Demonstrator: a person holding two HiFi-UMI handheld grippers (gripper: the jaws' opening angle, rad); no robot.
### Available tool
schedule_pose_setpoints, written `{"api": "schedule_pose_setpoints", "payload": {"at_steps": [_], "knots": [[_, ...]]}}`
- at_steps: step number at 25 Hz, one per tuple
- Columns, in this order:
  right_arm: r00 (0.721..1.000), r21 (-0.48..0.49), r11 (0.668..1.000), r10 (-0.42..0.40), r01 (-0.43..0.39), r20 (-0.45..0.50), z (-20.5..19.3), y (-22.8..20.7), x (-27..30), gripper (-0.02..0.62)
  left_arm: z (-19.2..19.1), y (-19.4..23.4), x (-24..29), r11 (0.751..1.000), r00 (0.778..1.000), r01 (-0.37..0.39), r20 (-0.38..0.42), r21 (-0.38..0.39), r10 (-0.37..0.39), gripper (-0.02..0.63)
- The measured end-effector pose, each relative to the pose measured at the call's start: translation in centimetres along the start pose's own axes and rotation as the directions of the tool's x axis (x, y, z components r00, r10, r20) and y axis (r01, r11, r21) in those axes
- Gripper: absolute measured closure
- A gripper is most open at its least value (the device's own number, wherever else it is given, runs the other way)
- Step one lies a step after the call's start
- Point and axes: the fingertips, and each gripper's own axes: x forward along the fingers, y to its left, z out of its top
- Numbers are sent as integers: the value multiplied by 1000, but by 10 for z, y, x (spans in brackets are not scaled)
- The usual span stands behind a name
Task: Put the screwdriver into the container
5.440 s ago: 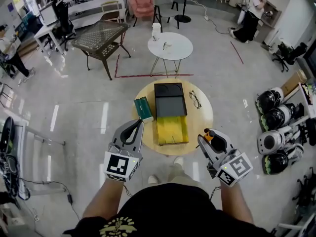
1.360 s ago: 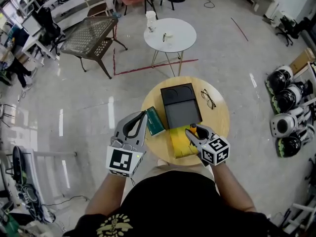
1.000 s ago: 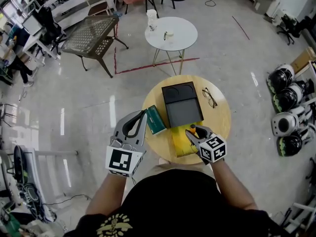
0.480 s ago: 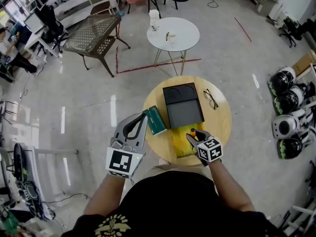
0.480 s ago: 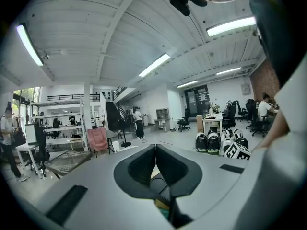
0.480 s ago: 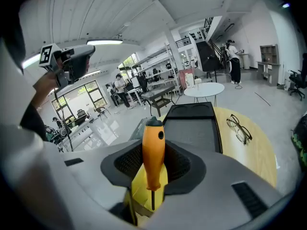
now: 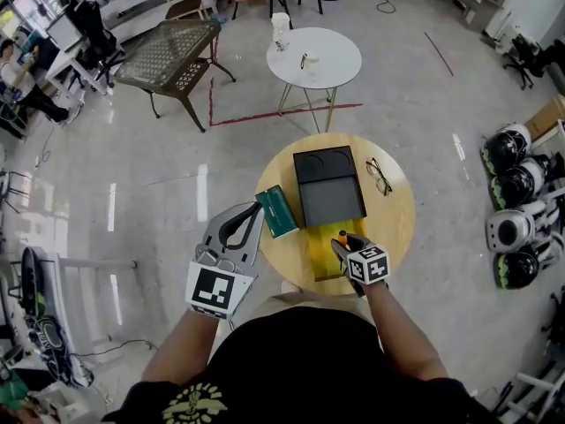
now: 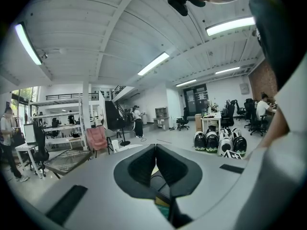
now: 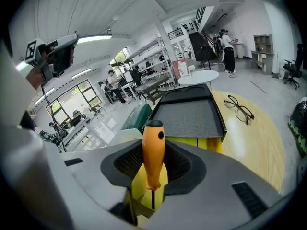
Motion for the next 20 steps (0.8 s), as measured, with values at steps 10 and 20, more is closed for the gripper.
{"api": "schedule_pose_setpoints", "payload": {"at_steps": [10,20], "knots": [[998,40,998,-41,43,-40,-21,-11,23,462,-16,4,-4,1000,999,7,-34,0,-7,588],[996,23,999,-44,46,-77,-34,-18,38,460,-21,-6,0,999,998,32,-54,12,-31,588]]}}
